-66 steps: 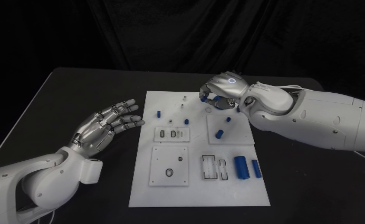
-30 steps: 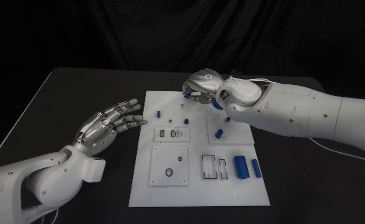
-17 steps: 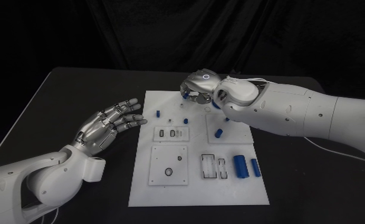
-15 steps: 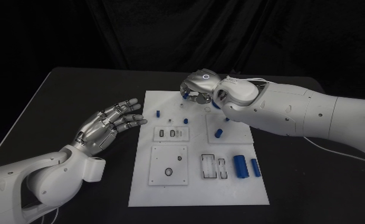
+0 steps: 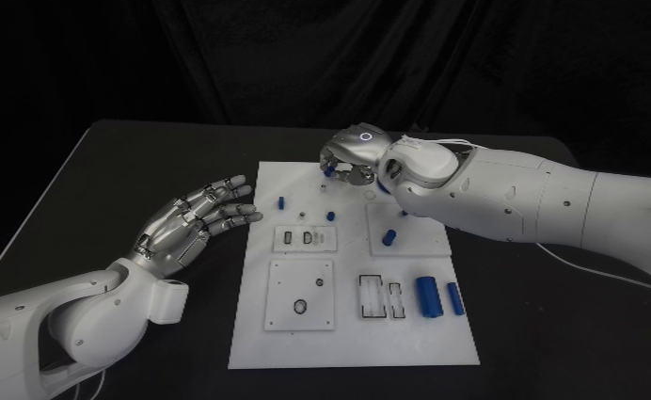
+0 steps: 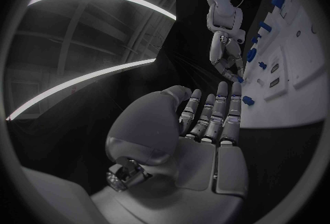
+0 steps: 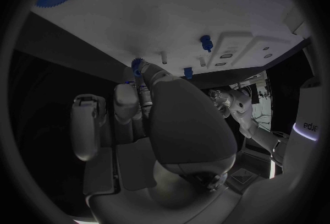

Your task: Assemble the parts on the task board

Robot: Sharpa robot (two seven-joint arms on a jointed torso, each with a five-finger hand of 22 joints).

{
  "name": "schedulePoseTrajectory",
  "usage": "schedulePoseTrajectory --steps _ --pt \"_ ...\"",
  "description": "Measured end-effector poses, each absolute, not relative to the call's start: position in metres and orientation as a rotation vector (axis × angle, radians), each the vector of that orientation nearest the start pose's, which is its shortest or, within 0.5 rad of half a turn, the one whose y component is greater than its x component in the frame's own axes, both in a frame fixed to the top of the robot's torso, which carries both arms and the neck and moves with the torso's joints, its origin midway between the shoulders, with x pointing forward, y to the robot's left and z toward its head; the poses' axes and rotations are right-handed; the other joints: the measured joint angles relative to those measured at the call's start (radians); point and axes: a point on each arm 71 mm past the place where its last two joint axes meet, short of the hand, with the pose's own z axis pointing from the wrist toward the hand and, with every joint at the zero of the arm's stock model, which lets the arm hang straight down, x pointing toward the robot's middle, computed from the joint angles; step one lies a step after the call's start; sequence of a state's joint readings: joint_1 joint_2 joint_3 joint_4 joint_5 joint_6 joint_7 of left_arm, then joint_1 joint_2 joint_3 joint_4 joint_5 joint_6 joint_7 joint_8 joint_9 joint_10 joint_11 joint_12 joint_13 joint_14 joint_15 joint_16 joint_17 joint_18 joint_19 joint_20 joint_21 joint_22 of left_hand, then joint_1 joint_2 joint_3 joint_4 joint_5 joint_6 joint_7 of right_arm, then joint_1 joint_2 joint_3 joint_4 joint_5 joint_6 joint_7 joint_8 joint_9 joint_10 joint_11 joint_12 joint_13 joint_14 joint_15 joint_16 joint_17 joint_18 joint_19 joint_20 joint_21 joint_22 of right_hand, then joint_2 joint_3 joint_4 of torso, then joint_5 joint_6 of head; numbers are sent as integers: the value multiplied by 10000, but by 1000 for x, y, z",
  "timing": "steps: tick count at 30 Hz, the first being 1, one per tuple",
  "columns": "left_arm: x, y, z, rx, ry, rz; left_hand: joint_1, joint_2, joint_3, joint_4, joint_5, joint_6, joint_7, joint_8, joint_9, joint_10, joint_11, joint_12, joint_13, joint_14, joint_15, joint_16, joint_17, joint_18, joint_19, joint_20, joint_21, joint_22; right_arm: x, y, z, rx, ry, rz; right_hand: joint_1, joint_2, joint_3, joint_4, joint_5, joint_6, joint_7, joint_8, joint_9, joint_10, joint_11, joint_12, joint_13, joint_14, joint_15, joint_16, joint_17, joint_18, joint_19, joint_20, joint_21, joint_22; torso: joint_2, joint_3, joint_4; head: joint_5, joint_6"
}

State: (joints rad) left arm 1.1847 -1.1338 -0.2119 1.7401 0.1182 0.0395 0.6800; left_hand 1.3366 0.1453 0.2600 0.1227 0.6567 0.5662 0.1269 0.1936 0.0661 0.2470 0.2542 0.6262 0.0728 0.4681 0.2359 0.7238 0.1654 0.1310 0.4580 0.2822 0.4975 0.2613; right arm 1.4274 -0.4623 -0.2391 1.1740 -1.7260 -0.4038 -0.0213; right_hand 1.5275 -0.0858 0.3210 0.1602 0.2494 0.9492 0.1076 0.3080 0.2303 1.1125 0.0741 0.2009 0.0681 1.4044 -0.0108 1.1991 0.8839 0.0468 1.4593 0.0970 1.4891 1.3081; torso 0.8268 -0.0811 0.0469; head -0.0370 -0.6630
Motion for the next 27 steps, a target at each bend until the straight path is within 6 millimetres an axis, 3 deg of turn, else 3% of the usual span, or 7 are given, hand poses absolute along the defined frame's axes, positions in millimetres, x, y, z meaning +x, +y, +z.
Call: schedulePoseTrajectory --steps 6,10,16,23,27 --pt "407 273 -206 -11934 13251 -19019 0 0 0 0 0 0 0 0 0 -37 37 0 0 0 0 0 1 0 0 0 0 -9 549 -93 -141 -6683 13885 4884 -144 -143 38 37 -112 -849 -139 -704 -233 -627 233 -477 -1 -210 210 -261 -334 1 -271 200 -267 -1 -1 3 0 -16 0" --pt "407 273 -206 -11932 13255 -19033 0 0 0 0 0 0 0 0 0 -37 37 0 0 0 0 0 0 0 0 0 0 -8 550 -93 -144 -6688 14095 4770 -196 -195 65 65 -111 -1079 -228 -946 -311 -915 316 -609 3 -263 263 -335 -457 1 -389 247 -383 -1 -1 3 -1 -18 0" --pt "407 274 -206 -11930 13251 -19022 0 0 0 0 0 0 0 0 0 -38 37 0 0 -36 -36 0 -9 0 0 0 0 -8 551 -95 -145 -6645 14233 4665 -236 -235 29 -52 -150 -1664 -362 -1527 -525 -1974 456 -953 50 -482 189 -506 -665 1 -649 205 -646 -2 -4 4 -2 -18 0" --pt "407 276 -206 -11940 13229 -18987 0 0 0 1 0 0 0 0 0 -37 37 0 0 -36 -37 0 -9 0 -36 36 0 -8 549 -108 -141 -6380 13972 4706 -236 -235 -35 -170 -74 -1652 -341 -1620 -569 -2264 459 -806 167 -549 153 -578 -753 -1 -711 174 -730 -3 -4 7 -2 -36 26" --pt "406 278 -206 -11953 13208 -18951 0 0 0 1 0 0 0 0 0 -37 36 0 0 -36 -37 0 -8 0 -36 36 0 -8 544 -120 -126 -6238 13545 4819 -236 -234 -36 -170 25 -1460 -149 -1620 -568 -1886 377 -380 334 -549 154 -578 -678 1 -710 175 -730 -4 -5 7 -3 -37 52"
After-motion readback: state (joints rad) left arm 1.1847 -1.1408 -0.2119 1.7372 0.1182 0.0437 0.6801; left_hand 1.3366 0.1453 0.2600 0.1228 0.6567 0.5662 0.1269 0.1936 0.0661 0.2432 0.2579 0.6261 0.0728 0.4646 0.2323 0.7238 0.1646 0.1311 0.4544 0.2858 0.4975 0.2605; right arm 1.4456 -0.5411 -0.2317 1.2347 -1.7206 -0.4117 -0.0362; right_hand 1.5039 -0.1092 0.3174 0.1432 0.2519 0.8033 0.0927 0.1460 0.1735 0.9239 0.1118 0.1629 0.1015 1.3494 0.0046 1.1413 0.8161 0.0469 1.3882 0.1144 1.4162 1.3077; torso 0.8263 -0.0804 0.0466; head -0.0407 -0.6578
